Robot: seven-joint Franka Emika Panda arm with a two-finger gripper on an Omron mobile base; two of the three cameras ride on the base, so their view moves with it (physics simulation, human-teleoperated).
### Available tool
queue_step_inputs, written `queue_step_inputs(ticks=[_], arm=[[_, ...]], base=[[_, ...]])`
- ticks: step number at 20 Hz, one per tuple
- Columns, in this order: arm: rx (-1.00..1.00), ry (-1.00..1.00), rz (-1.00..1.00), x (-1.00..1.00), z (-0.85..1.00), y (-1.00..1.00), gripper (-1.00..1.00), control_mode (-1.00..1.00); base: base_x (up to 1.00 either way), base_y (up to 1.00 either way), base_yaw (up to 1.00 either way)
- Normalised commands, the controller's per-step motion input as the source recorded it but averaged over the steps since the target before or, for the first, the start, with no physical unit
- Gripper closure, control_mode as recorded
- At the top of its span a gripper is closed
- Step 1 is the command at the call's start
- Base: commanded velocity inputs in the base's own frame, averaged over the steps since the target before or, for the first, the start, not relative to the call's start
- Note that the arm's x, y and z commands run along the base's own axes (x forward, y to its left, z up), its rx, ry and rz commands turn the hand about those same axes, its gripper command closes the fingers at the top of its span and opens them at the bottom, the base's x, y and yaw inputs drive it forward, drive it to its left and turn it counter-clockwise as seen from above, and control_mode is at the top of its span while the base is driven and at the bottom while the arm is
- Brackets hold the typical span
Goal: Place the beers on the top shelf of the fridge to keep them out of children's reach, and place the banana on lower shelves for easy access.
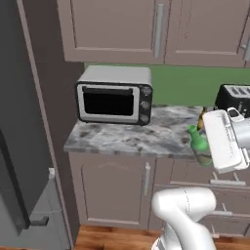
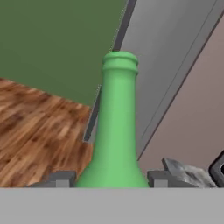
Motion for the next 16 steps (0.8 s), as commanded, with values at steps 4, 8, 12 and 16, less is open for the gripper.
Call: queue_step_inputs(ticks=[4, 8, 12, 16], arm=[[0.00, 0.00, 0.00, 0.00, 0.00, 0.00, 1.00, 1.00], [0.00, 0.00, 0.00, 0.00, 0.00, 0.00, 1.00, 1.00], [0.00, 0.00, 0.00, 0.00, 0.00, 0.00, 1.00, 1.00], [0.00, 0.00, 0.00, 0.00, 0.00, 0.00, 1.00, 1.00]], base=[[-0.23, 0.29, 0.56], [-0.12, 0.52, 0.61], [-0.03, 0.85, 0.63], [0.00, 1.00, 0.64]])
